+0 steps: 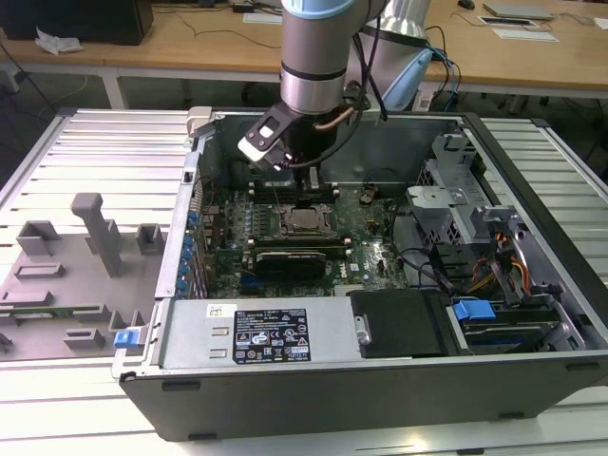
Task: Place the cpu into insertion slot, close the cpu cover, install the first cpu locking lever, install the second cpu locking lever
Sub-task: 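Close the cpu cover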
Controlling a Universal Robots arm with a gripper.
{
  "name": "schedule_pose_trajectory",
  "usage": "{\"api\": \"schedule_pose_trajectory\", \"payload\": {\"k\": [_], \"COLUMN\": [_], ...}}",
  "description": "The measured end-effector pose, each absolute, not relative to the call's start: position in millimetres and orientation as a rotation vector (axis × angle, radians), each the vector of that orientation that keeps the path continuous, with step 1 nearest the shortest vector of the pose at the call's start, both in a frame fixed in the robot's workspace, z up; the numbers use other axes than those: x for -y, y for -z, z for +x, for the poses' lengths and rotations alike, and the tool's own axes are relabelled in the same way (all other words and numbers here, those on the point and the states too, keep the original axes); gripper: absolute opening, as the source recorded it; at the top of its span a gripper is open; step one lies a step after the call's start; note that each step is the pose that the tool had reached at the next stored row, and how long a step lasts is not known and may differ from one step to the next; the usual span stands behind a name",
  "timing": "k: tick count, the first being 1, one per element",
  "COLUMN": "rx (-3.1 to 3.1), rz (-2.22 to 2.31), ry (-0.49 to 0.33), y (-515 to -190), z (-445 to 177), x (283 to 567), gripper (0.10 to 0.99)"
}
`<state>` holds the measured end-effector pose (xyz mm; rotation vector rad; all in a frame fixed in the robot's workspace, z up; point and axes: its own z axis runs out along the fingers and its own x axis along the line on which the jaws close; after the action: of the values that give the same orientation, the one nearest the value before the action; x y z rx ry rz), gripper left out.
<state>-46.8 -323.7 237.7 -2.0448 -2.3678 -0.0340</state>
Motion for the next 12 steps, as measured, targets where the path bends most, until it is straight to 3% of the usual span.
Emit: {"api": "schedule_pose_trajectory", "payload": {"k": [12], "rx": [2.649], "rz": [-1.666], "ry": [0.024], "y": [-236.6], "z": [-46.8], "x": [323.7], "gripper": [0.106]}}
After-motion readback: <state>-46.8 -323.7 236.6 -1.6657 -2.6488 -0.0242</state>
